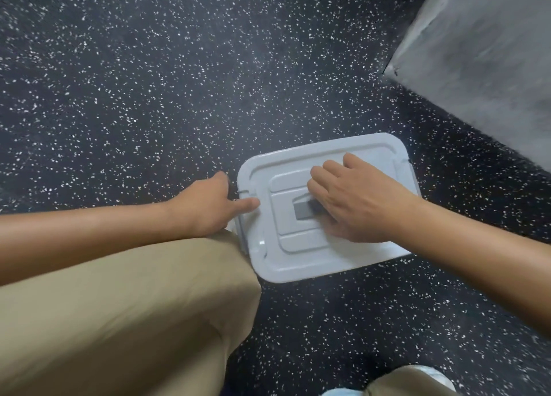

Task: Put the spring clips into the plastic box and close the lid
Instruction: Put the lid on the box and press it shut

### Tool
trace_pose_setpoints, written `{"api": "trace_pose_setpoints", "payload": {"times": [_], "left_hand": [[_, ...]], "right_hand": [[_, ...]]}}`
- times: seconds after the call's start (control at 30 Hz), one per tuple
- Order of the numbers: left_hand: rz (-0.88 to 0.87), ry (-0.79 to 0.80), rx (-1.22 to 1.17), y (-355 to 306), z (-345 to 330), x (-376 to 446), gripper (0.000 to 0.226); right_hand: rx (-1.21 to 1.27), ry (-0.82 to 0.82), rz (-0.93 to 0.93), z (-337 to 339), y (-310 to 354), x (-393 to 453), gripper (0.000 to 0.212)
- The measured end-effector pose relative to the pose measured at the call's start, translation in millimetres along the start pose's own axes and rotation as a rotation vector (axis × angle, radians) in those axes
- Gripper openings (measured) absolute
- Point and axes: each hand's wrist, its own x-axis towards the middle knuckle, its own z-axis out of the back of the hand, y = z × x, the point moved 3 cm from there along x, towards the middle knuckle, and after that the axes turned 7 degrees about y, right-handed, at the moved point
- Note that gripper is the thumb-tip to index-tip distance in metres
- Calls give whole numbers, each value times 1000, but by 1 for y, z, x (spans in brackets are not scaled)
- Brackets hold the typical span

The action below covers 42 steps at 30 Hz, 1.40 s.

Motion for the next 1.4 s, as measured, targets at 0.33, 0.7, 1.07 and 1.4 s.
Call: {"api": "trace_pose_setpoints", "payload": {"times": [0.33,0.7,1.07,1.4], "left_hand": [[-22,36,-205,-10,-12,6,39],[53,-56,-249,-13,-11,-2,40],[-135,-327,426,-52,10,-24,51],[-965,-354,844,-126,-75,20,48]], "right_hand": [[324,-136,-417,-8,-25,-36,35],[1357,190,-1041,-69,-67,-92,27],[1184,172,-1160,-69,-70,-84,43],[1164,142,-1154,-75,-70,-78,43]]}}
